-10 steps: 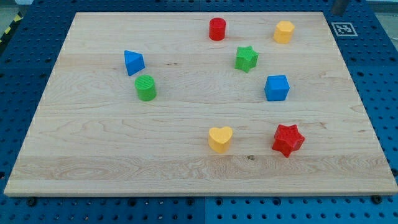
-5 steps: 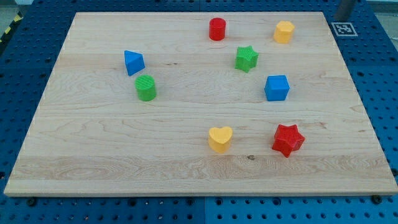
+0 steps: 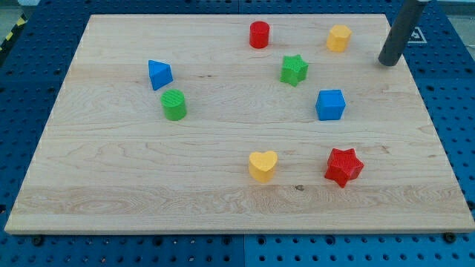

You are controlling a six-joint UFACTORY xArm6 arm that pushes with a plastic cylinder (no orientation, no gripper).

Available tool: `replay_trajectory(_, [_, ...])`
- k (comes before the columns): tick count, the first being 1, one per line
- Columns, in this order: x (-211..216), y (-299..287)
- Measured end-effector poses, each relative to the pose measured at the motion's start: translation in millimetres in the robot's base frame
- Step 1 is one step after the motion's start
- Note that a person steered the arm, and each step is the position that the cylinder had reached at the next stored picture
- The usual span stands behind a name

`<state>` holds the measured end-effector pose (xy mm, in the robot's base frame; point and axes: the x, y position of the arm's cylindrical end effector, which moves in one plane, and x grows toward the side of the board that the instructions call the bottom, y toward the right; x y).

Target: Slide the green star towards the blue triangle

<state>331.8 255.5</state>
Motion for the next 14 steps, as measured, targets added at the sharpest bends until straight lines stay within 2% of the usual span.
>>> replay_trajectory(2, [5,-14])
replay_trajectory(4, [30,-60])
replay_trajectory(6, [27,-60])
replay_trajectory(7, [12,-66])
replay_trajectory(9, [16,-116])
replay_trajectory(11, [17,-140])
replay_trajectory(13, [44,-180])
replay_trajectory(14, [58,-180])
